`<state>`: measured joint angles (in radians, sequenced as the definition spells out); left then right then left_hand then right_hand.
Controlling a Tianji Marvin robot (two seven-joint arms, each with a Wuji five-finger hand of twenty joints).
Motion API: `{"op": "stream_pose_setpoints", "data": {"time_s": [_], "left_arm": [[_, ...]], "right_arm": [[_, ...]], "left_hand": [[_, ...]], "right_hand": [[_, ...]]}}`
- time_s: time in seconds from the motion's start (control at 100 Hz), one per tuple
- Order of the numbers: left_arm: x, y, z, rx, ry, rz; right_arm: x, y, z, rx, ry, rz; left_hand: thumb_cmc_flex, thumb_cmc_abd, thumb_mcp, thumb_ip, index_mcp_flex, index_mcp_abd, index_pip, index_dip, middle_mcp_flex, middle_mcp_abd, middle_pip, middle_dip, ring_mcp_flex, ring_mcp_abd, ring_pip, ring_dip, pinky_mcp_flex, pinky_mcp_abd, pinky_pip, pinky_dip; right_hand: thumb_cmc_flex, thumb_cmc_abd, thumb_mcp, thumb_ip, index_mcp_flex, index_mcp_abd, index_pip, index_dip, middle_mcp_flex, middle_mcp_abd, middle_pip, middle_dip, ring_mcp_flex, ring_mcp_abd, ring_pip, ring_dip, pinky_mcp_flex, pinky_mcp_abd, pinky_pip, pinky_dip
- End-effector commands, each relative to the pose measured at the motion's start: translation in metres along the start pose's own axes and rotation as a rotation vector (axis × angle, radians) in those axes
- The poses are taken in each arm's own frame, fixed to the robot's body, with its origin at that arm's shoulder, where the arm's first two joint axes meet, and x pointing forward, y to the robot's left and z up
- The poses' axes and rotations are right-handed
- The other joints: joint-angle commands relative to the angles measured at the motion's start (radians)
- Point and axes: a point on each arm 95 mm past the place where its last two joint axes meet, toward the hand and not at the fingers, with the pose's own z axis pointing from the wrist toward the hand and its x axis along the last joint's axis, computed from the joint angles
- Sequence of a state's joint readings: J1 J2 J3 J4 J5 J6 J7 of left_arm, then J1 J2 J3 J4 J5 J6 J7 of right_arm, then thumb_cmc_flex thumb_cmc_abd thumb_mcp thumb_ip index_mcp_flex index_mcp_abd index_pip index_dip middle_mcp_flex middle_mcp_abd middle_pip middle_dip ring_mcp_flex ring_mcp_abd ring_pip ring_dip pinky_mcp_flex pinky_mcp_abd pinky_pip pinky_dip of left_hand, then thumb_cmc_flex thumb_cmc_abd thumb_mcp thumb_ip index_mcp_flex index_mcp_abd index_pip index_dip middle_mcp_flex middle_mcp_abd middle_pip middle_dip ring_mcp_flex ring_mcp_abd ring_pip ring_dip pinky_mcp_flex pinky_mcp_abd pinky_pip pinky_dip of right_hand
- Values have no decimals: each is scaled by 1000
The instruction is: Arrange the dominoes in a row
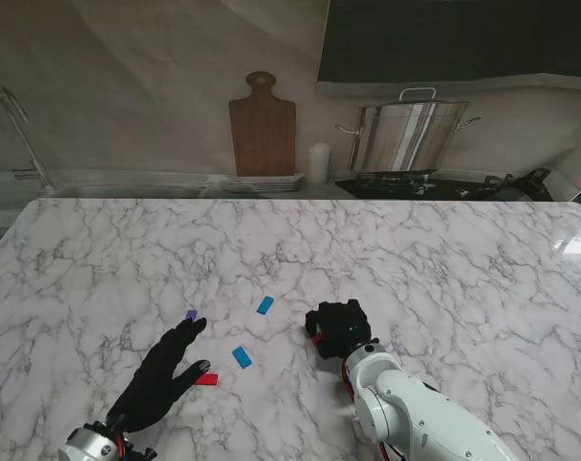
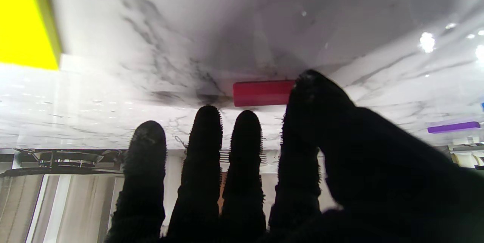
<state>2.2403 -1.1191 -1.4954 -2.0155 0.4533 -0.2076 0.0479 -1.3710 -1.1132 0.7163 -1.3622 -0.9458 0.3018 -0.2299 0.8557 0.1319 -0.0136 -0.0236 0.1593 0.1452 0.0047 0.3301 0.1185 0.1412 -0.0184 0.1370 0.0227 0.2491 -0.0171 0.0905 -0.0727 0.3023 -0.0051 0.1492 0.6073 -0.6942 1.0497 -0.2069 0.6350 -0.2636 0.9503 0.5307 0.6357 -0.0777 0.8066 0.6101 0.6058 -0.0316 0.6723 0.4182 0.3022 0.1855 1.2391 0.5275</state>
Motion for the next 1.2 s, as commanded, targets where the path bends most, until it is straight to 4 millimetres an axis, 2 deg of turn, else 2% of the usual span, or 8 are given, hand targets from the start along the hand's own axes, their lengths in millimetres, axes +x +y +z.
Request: {"op": "stream_pose_setpoints", "data": {"time_s": [0.0, 0.07, 0.2, 0.31, 0.5, 0.77, 0.96, 1.19], "left_arm": [[-1, 3, -1, -16, -4, -5], [-1, 3, -1, -16, -4, -5], [-1, 3, -1, -15, -4, -4], [-1, 3, -1, -15, -5, -4], [-2, 3, -1, -16, -6, -4], [-2, 3, -1, -18, -6, -2], [-2, 3, -1, -18, -6, -2], [-2, 3, -1, -18, -5, -1]], "right_arm": [[-3, -12, -4, 33, -5, -8], [-3, -12, -4, 33, -5, -7], [-2, -12, -4, 31, -6, -2], [-2, -11, -4, 30, -8, 8], [-2, -11, -3, 29, -2, 15], [-3, -12, -4, 29, 5, 23], [-3, -12, -4, 26, 12, 23], [-3, -11, -5, 27, 20, 16]], "left_hand": [[29, 24, -10, 21, -28, -20, -9, 6, -25, -23, 0, -9, -19, -28, -1, 10, 1, -16, 3, 20], [29, 24, -10, 21, -28, -20, -9, 5, -25, -23, 0, -9, -20, -28, -1, 10, 1, -17, 3, 21], [29, 25, -10, 21, -31, -16, -14, -1, -26, -22, -1, -12, -20, -28, -2, 9, 1, -17, 3, 23], [28, 25, -10, 21, -30, -17, -18, -11, -26, -23, -2, -14, -19, -28, -2, 9, 1, -18, 3, 25], [28, 26, -10, 21, -28, -16, -20, -25, -27, -24, -3, -18, -19, -28, -2, 8, 2, -20, 3, 28], [27, 26, -10, 21, -28, -17, -19, -38, -26, -23, -2, -20, -20, -28, -2, 8, 2, -20, 3, 31], [26, 26, -10, 21, -27, -18, -18, -44, -26, -22, -1, -20, -20, -28, -2, 8, 2, -20, 3, 33], [27, 26, -10, 21, -28, -17, -18, -52, -26, -23, -1, -20, -20, -29, -2, 8, 1, -20, 3, 35]], "right_hand": [[50, -34, -25, -15, 101, -75, 108, 35, 15, -7, -16, 5, 21, -1, 0, 0, -9, 11, 0, 9], [52, -35, -25, -14, 106, -78, 132, 59, 17, -7, -21, 6, 21, 1, -2, -1, -9, 11, -1, 9], [44, -50, -12, -15, 12, -47, 160, 153, 7, -9, -35, -2, 22, -4, -11, -6, -9, 11, -1, 11], [42, -56, -2, -15, -8, -39, 187, 210, 19, 2, -59, -23, 32, 3, -33, -18, -9, 13, -5, 9], [49, -66, 19, -16, -23, -55, 208, 268, 131, 20, -134, -85, 127, 19, -88, -44, 21, 40, -28, -7], [76, -74, 39, -17, -37, -156, 193, 356, 274, -20, -126, 18, 221, 2, -37, -2, 40, 53, -30, -14], [108, -83, 47, -20, -69, -165, 154, 349, 306, -49, -50, 92, 230, -16, -11, 9, 45, 52, -28, -14], [107, -95, 49, -23, -128, -120, 51, 268, 281, -63, 7, 118, 214, -21, -1, 12, 36, 49, -34, -15]]}}
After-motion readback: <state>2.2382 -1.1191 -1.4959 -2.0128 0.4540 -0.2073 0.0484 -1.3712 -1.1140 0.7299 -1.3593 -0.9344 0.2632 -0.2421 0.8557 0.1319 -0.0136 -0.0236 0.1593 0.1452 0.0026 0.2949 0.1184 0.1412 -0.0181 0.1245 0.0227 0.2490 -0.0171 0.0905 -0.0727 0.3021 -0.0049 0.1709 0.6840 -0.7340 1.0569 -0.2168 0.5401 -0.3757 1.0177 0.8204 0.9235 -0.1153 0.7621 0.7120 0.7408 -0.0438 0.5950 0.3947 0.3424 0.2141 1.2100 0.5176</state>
